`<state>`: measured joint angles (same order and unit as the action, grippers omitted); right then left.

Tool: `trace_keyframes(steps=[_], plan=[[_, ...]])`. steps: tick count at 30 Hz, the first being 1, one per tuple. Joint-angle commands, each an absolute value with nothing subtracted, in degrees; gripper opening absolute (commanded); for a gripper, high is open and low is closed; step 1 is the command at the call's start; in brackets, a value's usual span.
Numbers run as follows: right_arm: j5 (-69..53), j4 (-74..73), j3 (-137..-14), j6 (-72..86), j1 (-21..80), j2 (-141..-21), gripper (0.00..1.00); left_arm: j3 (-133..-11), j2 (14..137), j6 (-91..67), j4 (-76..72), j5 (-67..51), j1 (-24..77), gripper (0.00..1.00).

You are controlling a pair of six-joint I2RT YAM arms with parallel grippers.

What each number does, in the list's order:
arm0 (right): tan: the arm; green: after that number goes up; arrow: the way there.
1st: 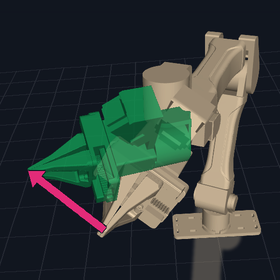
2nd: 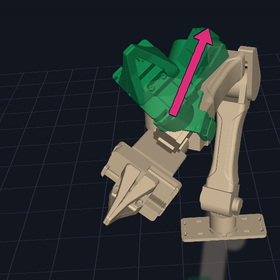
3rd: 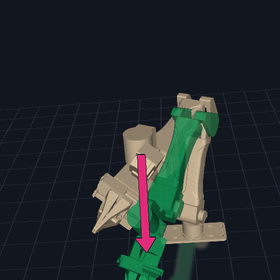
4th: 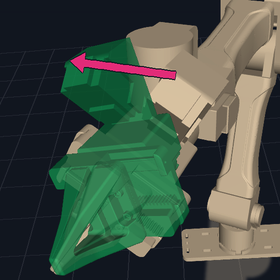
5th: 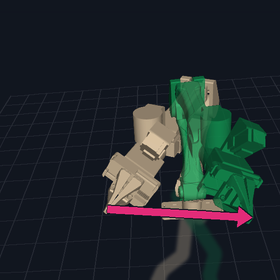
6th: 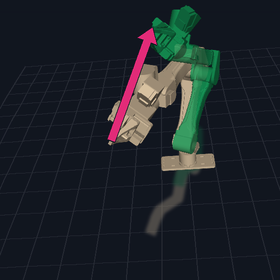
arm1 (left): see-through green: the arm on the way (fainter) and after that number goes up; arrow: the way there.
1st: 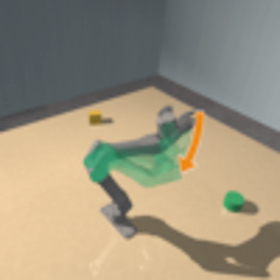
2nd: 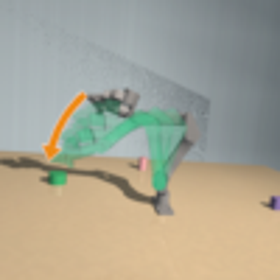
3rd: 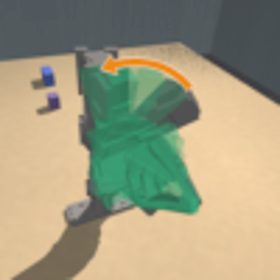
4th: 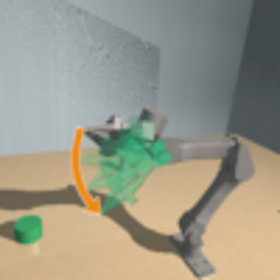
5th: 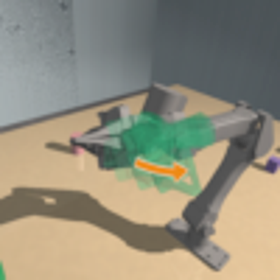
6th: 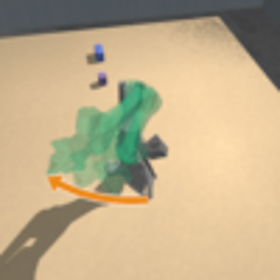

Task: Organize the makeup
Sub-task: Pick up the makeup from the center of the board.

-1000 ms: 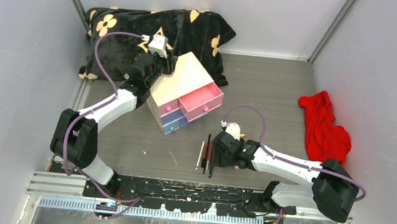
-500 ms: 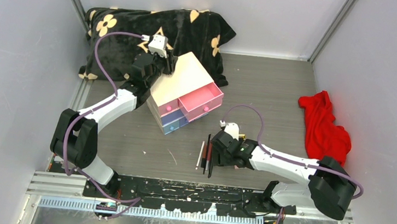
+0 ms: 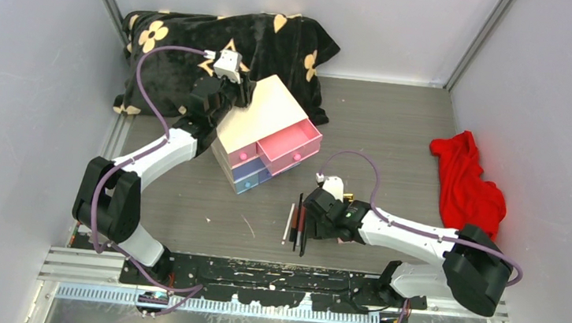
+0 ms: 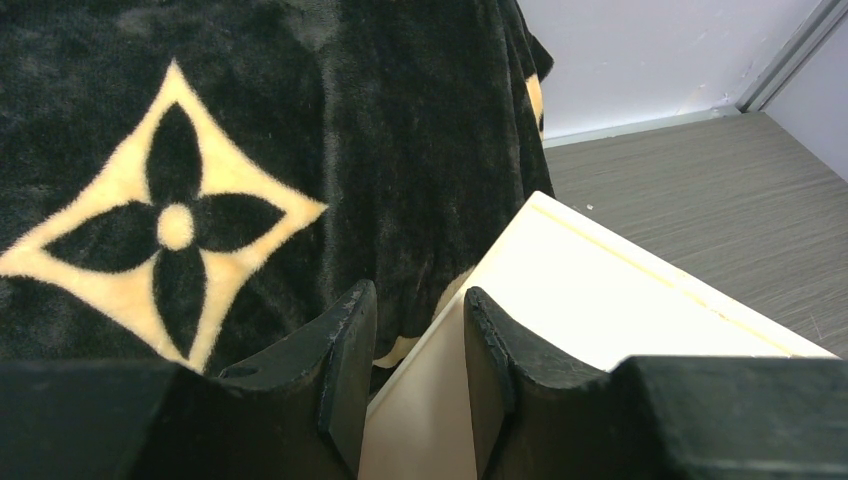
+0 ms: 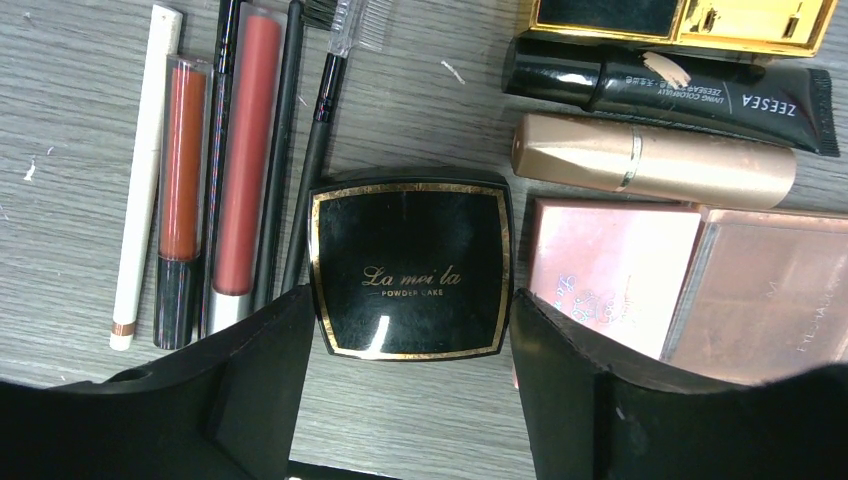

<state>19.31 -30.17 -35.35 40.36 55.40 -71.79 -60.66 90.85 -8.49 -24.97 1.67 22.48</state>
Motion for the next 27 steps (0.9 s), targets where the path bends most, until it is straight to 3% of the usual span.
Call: trace_keyframes(steps=[1, 4, 8, 18, 27], plan=[[18.9, -28.1, -35.1, 40.2, 55.6, -72.6, 0.42, -54.0, 97.1, -12.6, -2.3, 1.1, 22.4, 0.39], [18.9, -28.2, -34.9, 40.1, 55.6, -72.7, 0.14, -53.8, 97.0, -12.7, -2.4, 1.3, 22.4, 0.39], [18.5, -29.5, -35.2, 40.2, 55.6, -71.3, 0.02, -53.8, 97.0, -12.6, -2.4, 1.3, 22.4, 0.39], [21.3, -38.5, -38.2, 40.3, 55.6, -60.2, 0.01, -53.7, 96.9, -12.7, -2.4, 1.5, 22.4, 0.39], [25.8, -48.8, -51.8, 37.2, 55.6, -57.3, 0.01, -53.7, 96.9, -12.6, -2.3, 1.6, 22.4, 0.39]])
